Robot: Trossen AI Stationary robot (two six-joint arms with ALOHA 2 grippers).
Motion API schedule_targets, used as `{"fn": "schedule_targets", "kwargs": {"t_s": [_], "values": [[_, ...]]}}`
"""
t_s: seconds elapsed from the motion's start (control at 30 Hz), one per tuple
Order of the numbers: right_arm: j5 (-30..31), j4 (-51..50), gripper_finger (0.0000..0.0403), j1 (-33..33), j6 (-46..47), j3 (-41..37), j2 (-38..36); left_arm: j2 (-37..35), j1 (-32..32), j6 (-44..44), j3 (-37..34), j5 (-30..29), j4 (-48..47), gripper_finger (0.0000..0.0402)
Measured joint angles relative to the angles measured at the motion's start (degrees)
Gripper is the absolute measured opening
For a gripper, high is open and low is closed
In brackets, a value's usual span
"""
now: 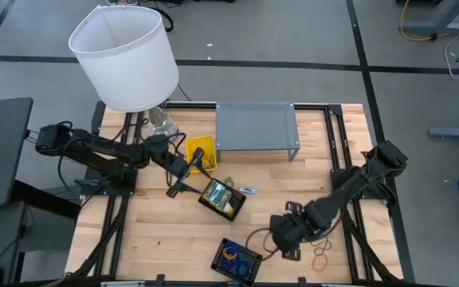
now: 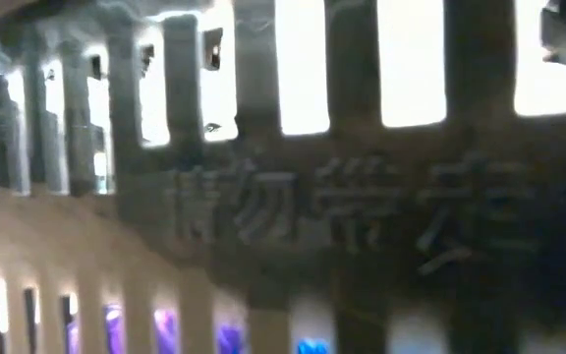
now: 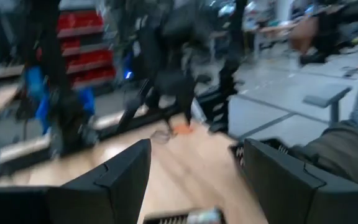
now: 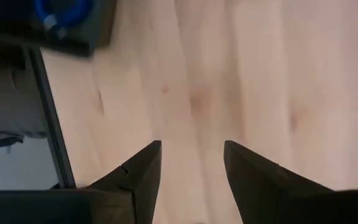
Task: Pick & Place Office Desk Supplies
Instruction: Put the orange rubber band into the yellow bin
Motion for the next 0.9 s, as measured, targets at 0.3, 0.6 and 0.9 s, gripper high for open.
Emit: {"fn": "schedule_targets", "kwargs": {"t_s": [0.3, 0.6, 0.9], "values": [[-5.64, 14.41, 0.0181, 7.18, 12.13, -12.06, 0.02, 5.33, -2.85, 0.18, -0.02, -1.30, 11.54, 0.0260], [-8.44, 8.61, 0.0181, 15.53, 14.82, -13.56, 0.02, 8.78, -2.79, 0.16, -0.02, -2.61, 18.50, 0.0260], [-9.13, 4.48, 0.0181, 20.73, 17.37, -13.56, 0.66, 8.78, -1.26, 0.24, -0.02, -3.52, 17.56, 0.0260]]}}
